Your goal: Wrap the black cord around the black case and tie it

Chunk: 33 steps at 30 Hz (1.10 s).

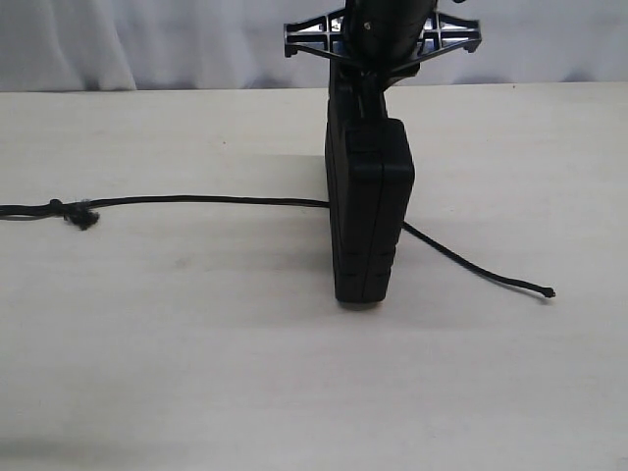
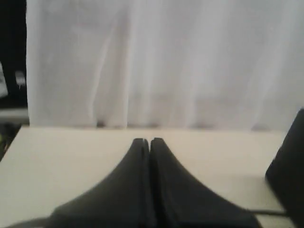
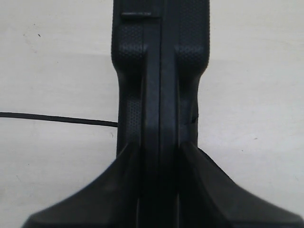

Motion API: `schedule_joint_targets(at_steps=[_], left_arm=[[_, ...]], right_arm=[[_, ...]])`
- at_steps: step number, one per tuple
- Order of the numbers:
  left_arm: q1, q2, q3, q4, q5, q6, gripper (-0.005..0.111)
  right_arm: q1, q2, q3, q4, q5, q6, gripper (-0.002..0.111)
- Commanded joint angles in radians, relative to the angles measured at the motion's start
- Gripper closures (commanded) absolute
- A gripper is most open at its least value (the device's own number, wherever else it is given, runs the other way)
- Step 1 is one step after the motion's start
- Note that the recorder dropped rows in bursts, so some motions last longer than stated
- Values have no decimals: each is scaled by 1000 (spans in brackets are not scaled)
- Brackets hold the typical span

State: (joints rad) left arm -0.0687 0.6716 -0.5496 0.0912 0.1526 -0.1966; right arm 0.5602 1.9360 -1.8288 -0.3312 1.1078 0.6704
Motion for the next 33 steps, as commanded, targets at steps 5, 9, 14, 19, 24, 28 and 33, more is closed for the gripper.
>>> schedule_joint_targets(at_steps=[5,9,14,19,24,28,33], left_arm=[[4,574,-227,2,336,272,107],[4,836,-443,2,586,375,107],[4,1084,-648,26,723,600,106],[4,1213,-678,142,640,731,75],[4,1278,-678,321,418,751,40],[4,1303,-678,281,371,751,37],[4,1356,-678,266,444,757,37]], right_arm=[[-2,-10,-8,-15,-10,-3,104],[-2,-10,-8,-15,-10,-3,104],[-2,-10,-8,-15,-10,-3,104],[-2,-10,-8,-15,-10,-3,104],[-2,-10,-8,-15,-10,-3,104],[-2,-10,-8,-15,-10,-3,104],[-2,-10,-8,-15,-10,-3,104]])
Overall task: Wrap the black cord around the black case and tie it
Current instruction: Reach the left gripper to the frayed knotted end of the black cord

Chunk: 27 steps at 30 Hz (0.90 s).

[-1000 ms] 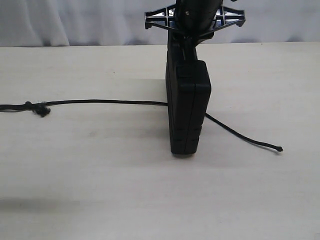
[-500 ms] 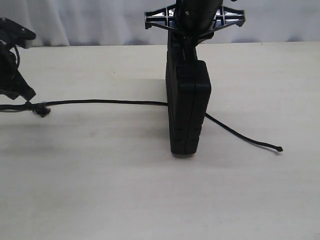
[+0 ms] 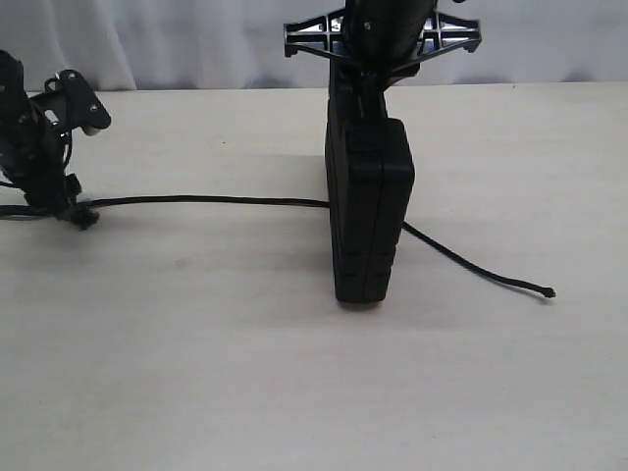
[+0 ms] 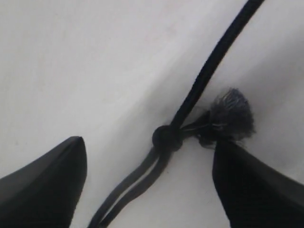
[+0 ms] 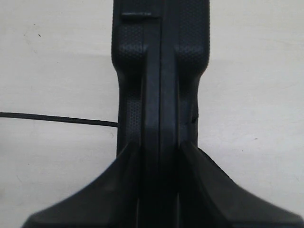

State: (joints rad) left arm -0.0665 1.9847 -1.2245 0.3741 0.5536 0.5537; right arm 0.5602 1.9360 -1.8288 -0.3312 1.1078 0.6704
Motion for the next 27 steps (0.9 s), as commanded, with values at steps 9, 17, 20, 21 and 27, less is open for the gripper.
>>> schedule_joint_targets(at_steps=[9,17,20,21,27], left_arm=[[2,160,-3,-17,-46,52,37],[2,181,-11,-106,13,18,84],[2,181,-47,-221,107,18,101],[2,181,-70,-295,136,18,107],[2,181,-171,-841,281,-22,107]], right_arm=[[-2,-10,-8,-15,-12,-3,104],[-2,-10,-8,-15,-12,-3,104],[-2,-10,-8,-15,-12,-3,104],[-2,-10,-8,-15,-12,-3,104],[-2,-10,-8,-15,-12,-3,104]])
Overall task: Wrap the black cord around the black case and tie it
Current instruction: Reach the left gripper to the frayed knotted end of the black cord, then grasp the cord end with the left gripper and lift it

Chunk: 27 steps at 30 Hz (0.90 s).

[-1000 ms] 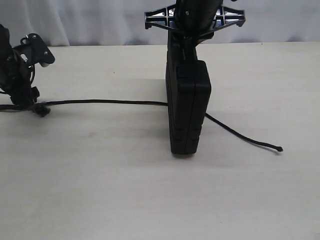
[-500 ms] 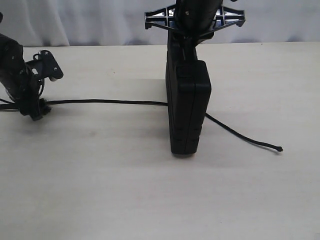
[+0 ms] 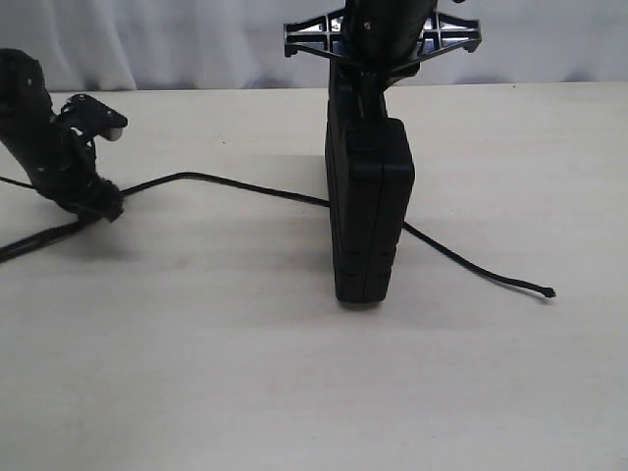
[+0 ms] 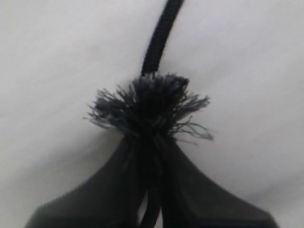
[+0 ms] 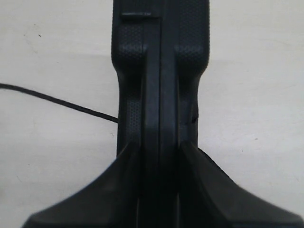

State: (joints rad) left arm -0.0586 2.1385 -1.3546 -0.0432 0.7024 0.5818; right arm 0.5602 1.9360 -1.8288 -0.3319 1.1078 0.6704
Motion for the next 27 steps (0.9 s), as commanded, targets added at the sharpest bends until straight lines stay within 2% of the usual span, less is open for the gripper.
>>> schedule_joint_targets(at_steps=[1,3,5,6,7,8,9,10,13,16,18,21,22,27], left_arm=[[-6,27,-45,-526,158,-39,106],[-12,27,-46,-670,204,29,101],[-16,31,-46,-744,226,45,91],[-22,31,-46,-754,228,45,84],[-27,33,-46,-759,228,23,69],[-29,33,-44,-765,227,19,64],[-33,33,-44,-794,240,16,54],[-34,33,-44,-812,248,18,52],[-35,33,-47,-912,316,164,50],[-35,33,-110,-803,345,200,50],[-35,26,-138,-691,326,105,51],[-40,24,-141,-398,256,-206,53],[-50,31,-141,-347,249,-250,53],[-103,48,-132,-471,230,-191,53]], right_arm=[[-2,-10,-8,-14,-12,-3,104],[-2,-10,-8,-14,-12,-3,104],[-2,-10,-8,-14,-12,-3,104],[-2,-10,-8,-14,-12,-3,104],[-2,-10,-8,-14,-12,-3,104],[-2,-10,-8,-14,-12,-3,104],[-2,-10,-8,-14,-12,-3,104],[-2,-10,-8,-14,-12,-3,104],[-2,-10,-8,-14,-12,-3,104],[-2,-10,-8,-14,-12,-3,104],[-2,-10,-8,-14,-12,-3,104],[-2,-10,-8,-14,-12,-3,104],[-2,-10,-8,-14,-12,-3,104],[-2,-10,-8,-14,-12,-3,104]])
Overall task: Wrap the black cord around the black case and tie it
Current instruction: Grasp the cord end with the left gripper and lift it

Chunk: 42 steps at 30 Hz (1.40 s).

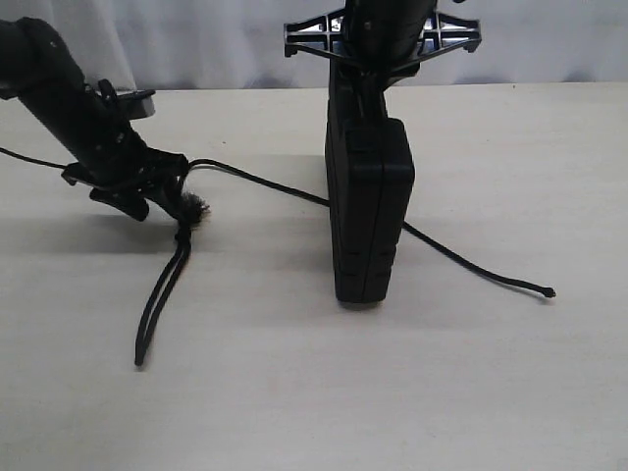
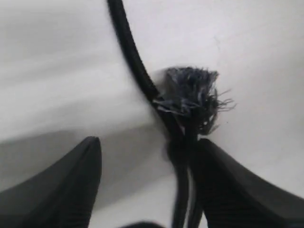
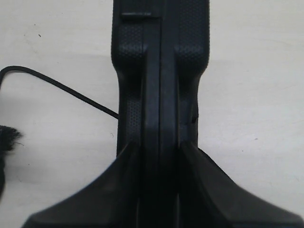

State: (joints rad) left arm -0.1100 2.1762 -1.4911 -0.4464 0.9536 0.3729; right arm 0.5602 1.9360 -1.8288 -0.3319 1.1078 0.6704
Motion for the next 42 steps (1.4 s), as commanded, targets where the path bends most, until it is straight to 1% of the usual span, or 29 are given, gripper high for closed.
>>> schedule_joint_targets(at_steps=[1,3,4,7,9,11,13,14,16,17,18,20,21,25,27,28,32,34,37,40,42], left_arm=[[-65,10,4,-59,-34,18,53],[-94,13,7,-16,-66,-5,53],[-107,15,12,18,-82,-43,53],[-130,30,12,181,-103,-214,53],[-135,37,12,283,-101,-308,53],[-135,42,12,324,-91,-356,54],[-135,47,12,326,-72,-356,60],[-135,48,12,320,-68,-354,66],[-137,48,14,284,-66,-349,81],[-137,48,17,239,-66,-339,88],[-138,48,29,187,-70,-326,94],[-138,48,57,25,-91,-284,104],[-138,48,70,-37,-108,-270,107],[-142,48,133,-283,-203,-251,107],[-147,48,162,-376,-257,-244,107],[-147,48,186,-448,-301,-244,107],[-147,48,202,-461,-350,-242,107],[-147,47,200,-458,-362,-186,107],[-147,32,200,-455,-356,-30,107],[-145,20,200,-445,-359,-22,107],[-145,13,200,-445,-364,-21,100]], right_arm=[[-2,-10,-8,-14,-12,-3,104],[-2,-10,-8,-14,-12,-3,104],[-2,-10,-8,-14,-12,-3,104],[-2,-10,-8,-14,-12,-3,104],[-2,-10,-8,-14,-12,-3,104],[-2,-10,-8,-14,-12,-3,104],[-2,-10,-8,-14,-12,-3,104],[-2,-10,-8,-14,-12,-3,104],[-2,-10,-8,-14,-12,-3,104],[-2,-10,-8,-14,-12,-3,104],[-2,-10,-8,-14,-12,-3,104],[-2,-10,-8,-14,-12,-3,104],[-2,-10,-8,-14,-12,-3,104],[-2,-10,-8,-14,-12,-3,104],[-2,-10,-8,-14,-12,-3,104],[-2,-10,-8,-14,-12,-3,104],[-2,-10,-8,-14,-12,-3,104],[-2,-10,-8,-14,-12,-3,104],[-2,-10,-8,-14,-12,-3,104],[-2,-10,-8,-14,-12,-3,104],[-2,-10,-8,-14,-12,-3,104]])
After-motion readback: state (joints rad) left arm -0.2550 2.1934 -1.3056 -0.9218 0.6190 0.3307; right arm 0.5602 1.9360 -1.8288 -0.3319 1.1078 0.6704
